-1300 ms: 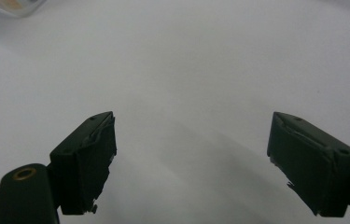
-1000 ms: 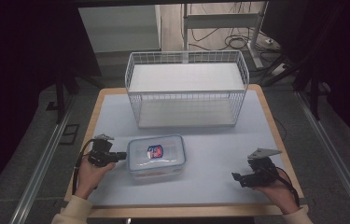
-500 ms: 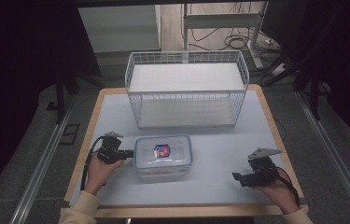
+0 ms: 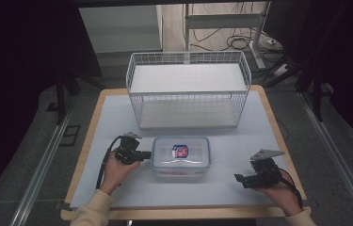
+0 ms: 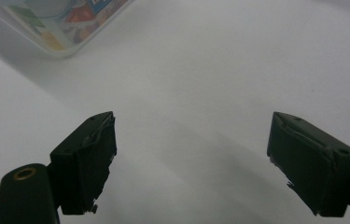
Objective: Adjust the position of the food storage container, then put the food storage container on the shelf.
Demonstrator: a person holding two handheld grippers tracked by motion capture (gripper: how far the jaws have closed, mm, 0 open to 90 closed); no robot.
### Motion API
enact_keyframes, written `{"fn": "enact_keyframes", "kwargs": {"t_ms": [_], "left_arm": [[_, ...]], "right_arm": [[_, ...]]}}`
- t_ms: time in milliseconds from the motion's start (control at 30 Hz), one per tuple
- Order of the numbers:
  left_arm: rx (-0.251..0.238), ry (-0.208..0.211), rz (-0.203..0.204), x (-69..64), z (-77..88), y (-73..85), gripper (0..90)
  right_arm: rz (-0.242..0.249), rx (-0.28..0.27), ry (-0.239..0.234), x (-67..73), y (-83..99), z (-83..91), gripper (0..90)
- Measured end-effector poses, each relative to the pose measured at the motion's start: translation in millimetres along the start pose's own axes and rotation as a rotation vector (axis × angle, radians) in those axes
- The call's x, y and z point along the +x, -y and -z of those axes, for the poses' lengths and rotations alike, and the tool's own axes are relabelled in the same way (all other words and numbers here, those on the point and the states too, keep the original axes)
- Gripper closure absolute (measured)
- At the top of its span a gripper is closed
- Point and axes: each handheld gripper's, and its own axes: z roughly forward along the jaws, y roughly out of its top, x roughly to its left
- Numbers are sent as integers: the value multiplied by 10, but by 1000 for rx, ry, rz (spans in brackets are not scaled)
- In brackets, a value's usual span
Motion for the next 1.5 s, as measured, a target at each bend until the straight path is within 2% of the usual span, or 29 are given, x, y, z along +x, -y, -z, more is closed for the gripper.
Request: {"fn": "enact_keyframes", "kwargs": {"t_ms": [233, 433, 567, 700, 767, 833, 867, 1000, 1133, 1300, 1500], "left_arm": [[5, 16, -14, -83, -76, -26, 898], [-6, 22, -16, -72, -36, -14, 898], [-32, 20, -12, -80, 63, 27, 897], [-64, 15, -6, -46, 263, 124, 870], [-63, 7, 12, -28, 312, 148, 782], [-66, -9, 28, -21, 328, 157, 612], [-63, -27, 41, -14, 341, 160, 491], [-77, -30, 54, -19, 376, 144, 290], [-96, -6, 55, -15, 426, 140, 248], [-122, 26, 69, -25, 456, 137, 238], [-143, 41, 74, -47, 498, 124, 221]], "right_arm": [[-1, -5, 5, 2, -5, 2, 155], [-9, -40, 14, -10, -13, 36, 157], [-19, -44, 11, -21, -9, 33, 157], [-19, -37, 0, -27, -14, 22, 157], [-29, -44, -7, -33, -24, 23, 157], [-29, -46, -10, -38, -29, 21, 157], [-31, -44, -13, -37, -36, 16, 157], [-29, -41, -15, -34, -38, 8, 157], [-27, -42, -15, -43, -40, 9, 157], [-33, -47, -25, -49, -53, 22, 157], [-38, -65, -47, -56, -93, 54, 158]]}}
